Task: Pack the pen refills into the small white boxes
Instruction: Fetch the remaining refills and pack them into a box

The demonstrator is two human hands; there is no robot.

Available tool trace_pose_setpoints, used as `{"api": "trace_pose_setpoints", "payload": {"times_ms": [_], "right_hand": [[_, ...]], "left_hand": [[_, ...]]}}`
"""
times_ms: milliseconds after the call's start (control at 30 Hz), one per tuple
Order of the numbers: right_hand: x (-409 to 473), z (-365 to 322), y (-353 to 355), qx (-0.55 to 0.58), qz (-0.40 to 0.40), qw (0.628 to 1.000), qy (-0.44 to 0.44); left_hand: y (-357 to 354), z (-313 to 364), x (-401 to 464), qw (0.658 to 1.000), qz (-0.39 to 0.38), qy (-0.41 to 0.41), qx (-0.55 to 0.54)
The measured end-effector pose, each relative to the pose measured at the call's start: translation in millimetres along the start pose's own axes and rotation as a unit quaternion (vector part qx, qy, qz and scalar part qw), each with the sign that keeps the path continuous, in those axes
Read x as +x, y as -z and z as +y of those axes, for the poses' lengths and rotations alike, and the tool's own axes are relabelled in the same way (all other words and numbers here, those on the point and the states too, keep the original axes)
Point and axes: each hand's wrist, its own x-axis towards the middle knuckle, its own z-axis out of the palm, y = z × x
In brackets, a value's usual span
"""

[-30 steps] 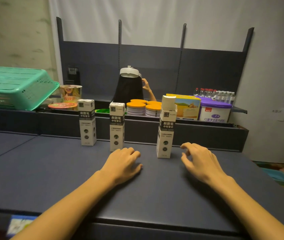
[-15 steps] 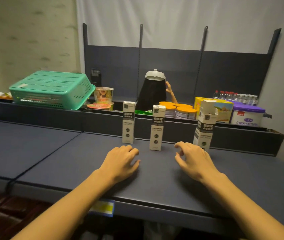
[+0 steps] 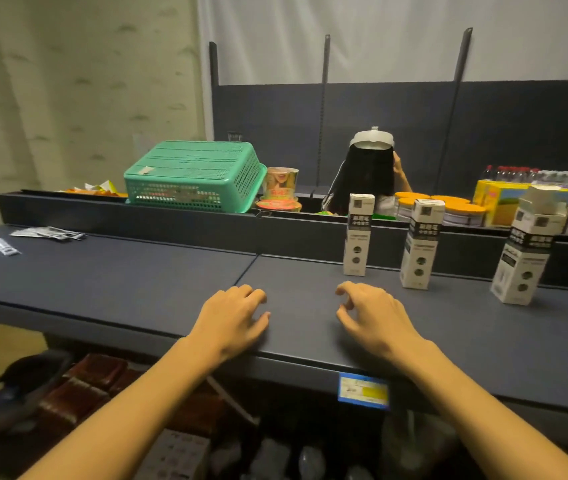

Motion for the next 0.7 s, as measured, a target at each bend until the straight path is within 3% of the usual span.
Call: {"api": "trace_pose_setpoints", "payload": {"times_ms": [700], "right_hand": [[195.8, -161.1, -112.1, 0.003, -0.008, 0.993, 0.121]], "left_hand": [[10.8, -257.6, -25.9, 0.99, 0.015, 0.079, 0.119]]}}
